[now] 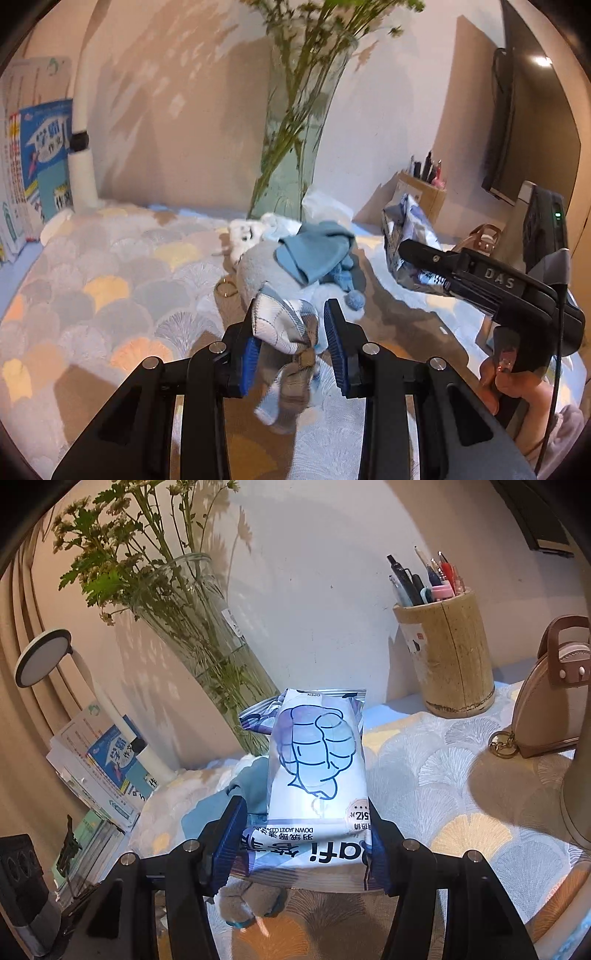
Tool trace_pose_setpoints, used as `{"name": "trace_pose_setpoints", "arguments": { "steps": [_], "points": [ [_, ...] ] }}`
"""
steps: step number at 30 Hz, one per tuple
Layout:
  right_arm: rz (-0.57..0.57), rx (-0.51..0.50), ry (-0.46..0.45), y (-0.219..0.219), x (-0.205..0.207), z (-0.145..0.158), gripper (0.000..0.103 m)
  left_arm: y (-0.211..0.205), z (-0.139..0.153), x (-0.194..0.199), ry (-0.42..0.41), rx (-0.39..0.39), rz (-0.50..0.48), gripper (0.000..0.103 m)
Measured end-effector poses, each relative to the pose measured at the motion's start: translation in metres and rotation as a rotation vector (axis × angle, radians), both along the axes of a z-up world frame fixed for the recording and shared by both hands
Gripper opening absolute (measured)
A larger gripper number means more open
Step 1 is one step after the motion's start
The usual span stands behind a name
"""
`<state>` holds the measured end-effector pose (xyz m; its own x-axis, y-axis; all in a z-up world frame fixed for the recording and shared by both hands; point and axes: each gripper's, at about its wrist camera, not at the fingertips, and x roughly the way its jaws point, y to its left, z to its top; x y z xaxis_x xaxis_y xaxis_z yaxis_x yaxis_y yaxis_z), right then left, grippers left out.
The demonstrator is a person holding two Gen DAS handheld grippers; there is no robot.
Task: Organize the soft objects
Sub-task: 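Grasp the gingham bow with the left tool while the right tool grasps the wipes pack, then carry the bow and wipes pack to the glass tray and release both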
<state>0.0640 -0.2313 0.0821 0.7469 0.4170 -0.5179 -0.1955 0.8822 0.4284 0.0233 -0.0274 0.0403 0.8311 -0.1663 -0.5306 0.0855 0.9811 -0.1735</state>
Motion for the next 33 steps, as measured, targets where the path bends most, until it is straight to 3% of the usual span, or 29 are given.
{"name": "trace_pose_setpoints", "arguments": {
  "steps": [4,7,9,10,11,18,22,28,33],
  "points": [
    [0.013,-0.020,0.006,0.004,0.001,0.000,0.059,0.001,-0.009,0.010,0.077,-0.027,-0.035,0.030],
    [0.025,-0.026,0.010,0.005,0.003,-0.001,0.059,-0.008,-0.018,0.011,0.155,-0.002,-0.066,0.031],
    [0.030,-0.029,0.016,0.006,0.004,-0.002,0.059,-0.011,-0.015,0.003,0.123,0.008,-0.071,0.027],
    [0.036,-0.030,0.021,0.006,0.005,-0.003,0.059,-0.011,-0.014,-0.001,0.117,0.013,-0.064,0.014],
    [0.038,-0.031,0.023,0.007,0.006,-0.003,0.059,-0.009,-0.013,-0.004,0.108,0.014,-0.048,0.014],
    [0.039,-0.046,0.023,0.009,0.005,-0.004,0.059,0.023,-0.016,-0.011,0.096,-0.159,0.004,0.013],
    [0.044,-0.040,0.013,0.008,0.004,-0.003,0.059,0.025,-0.017,-0.010,0.096,-0.164,0.026,0.013],
    [0.037,-0.025,-0.072,0.004,-0.007,0.010,0.059,0.017,-0.005,-0.020,0.007,-0.135,0.000,0.013],
    [0.032,0.010,-0.132,-0.004,-0.016,0.024,0.059,0.024,-0.004,-0.020,-0.013,-0.179,-0.001,0.013]
  ]
}}
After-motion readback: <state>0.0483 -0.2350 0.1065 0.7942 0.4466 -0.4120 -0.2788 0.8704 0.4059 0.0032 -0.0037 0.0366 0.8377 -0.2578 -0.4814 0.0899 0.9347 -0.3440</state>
